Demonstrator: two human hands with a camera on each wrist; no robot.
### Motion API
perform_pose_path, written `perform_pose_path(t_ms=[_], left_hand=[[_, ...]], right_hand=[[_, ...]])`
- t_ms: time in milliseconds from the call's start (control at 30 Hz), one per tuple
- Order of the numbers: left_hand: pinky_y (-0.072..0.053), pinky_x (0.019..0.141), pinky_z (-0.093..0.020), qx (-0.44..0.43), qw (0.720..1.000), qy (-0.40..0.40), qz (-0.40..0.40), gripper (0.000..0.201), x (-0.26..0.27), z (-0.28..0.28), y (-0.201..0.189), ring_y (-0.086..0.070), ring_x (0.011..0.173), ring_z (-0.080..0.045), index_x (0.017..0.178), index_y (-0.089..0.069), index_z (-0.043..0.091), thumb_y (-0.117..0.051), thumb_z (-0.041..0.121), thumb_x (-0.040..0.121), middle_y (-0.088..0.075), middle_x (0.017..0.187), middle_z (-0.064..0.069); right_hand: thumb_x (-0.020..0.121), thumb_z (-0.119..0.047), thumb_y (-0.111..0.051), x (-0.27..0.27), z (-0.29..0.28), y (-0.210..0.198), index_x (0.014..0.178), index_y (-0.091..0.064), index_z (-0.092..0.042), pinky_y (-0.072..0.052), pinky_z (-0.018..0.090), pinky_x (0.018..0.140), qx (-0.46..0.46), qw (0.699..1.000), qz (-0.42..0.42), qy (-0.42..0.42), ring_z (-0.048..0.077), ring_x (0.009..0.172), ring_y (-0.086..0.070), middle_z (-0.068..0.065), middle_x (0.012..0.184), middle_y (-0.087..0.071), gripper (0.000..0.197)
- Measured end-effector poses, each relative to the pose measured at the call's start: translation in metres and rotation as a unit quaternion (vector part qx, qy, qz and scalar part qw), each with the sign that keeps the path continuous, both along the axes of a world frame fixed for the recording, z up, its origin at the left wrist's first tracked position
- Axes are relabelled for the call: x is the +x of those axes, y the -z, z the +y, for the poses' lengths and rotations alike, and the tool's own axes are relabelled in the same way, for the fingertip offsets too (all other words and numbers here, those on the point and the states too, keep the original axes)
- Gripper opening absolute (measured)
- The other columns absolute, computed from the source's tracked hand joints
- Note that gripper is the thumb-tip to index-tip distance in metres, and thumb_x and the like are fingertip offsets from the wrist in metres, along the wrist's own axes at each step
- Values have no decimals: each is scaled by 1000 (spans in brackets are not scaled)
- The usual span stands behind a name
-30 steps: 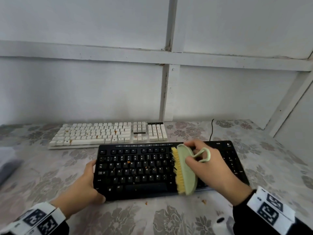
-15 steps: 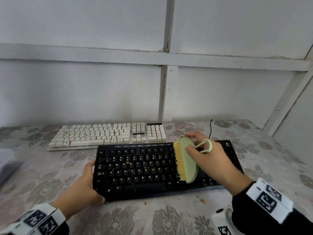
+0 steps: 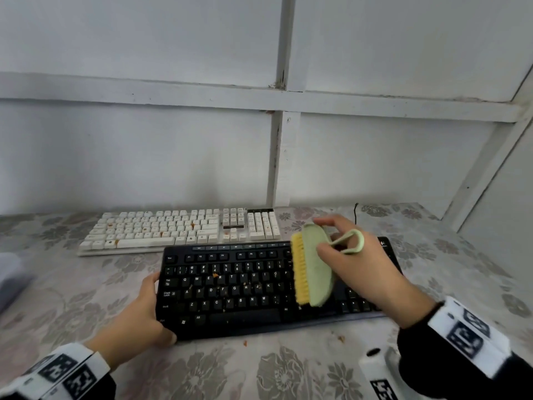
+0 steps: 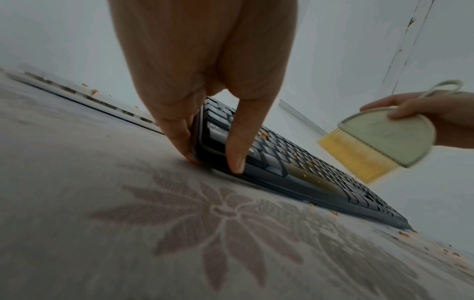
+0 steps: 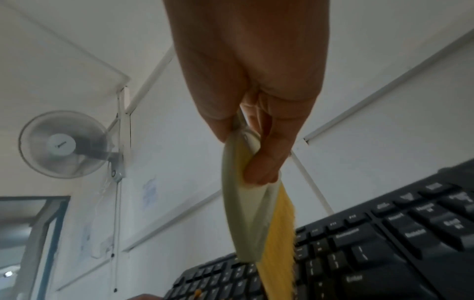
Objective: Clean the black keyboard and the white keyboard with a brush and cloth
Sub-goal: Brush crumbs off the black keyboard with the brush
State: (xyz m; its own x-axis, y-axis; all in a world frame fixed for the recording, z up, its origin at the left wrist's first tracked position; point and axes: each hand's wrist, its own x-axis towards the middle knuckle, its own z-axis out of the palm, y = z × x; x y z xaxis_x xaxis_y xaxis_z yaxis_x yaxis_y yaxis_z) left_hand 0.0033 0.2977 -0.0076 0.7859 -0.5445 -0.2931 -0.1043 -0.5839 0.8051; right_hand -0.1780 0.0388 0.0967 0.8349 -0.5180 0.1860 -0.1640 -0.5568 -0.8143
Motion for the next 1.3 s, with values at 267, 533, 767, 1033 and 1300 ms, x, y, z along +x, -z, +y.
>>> perform_pose_path(t_ms=[267,533,767,1033,1300], left_hand=[[-52,75,-35,3,1000,6,-6,106,-1,-1,-2,-62,88,-24,139,-9,29,-68,-10,61,-63,99,-9],[-50,68,-32,6,1000,3,-9,107,-1,0,-3,-62,85,-25,140,-7,29,-68,-11,62,-62,97,-9],[-51,70,-35,7,1000,5,-8,107,0,0,0,-63,84,-27,139,-8,30,-69,-8,60,-64,96,-12],[-52,74,-35,7,1000,5,-14,107,1,1,1,-62,88,-23,139,-10,31,-70,-9,60,-64,98,-8],[-51,72,-36,-9,1000,6,-10,109,3,1,4,-62,86,-27,137,-10,34,-69,-8,56,-64,96,-12]], right_hand=[[88,-12,-53,11,11,20,106,-56,-29,-43,19,48,-18,998,51,-24,4,54,-53,-1,77,-65,24],[83,-12,-57,-4,14,7,92,-63,-28,-43,23,52,28,993,102,-56,12,60,-50,4,75,-64,19],[89,-11,-53,25,5,-1,110,-60,-30,-47,27,51,-6,1000,-8,0,15,60,-56,4,81,-66,30],[89,-9,-49,-5,18,30,107,-55,-34,-31,24,43,1,995,82,-64,10,47,-33,0,59,-48,31],[86,-7,-53,9,10,1,101,-60,-31,-39,18,42,11,1000,14,-8,4,46,-46,2,70,-62,30]])
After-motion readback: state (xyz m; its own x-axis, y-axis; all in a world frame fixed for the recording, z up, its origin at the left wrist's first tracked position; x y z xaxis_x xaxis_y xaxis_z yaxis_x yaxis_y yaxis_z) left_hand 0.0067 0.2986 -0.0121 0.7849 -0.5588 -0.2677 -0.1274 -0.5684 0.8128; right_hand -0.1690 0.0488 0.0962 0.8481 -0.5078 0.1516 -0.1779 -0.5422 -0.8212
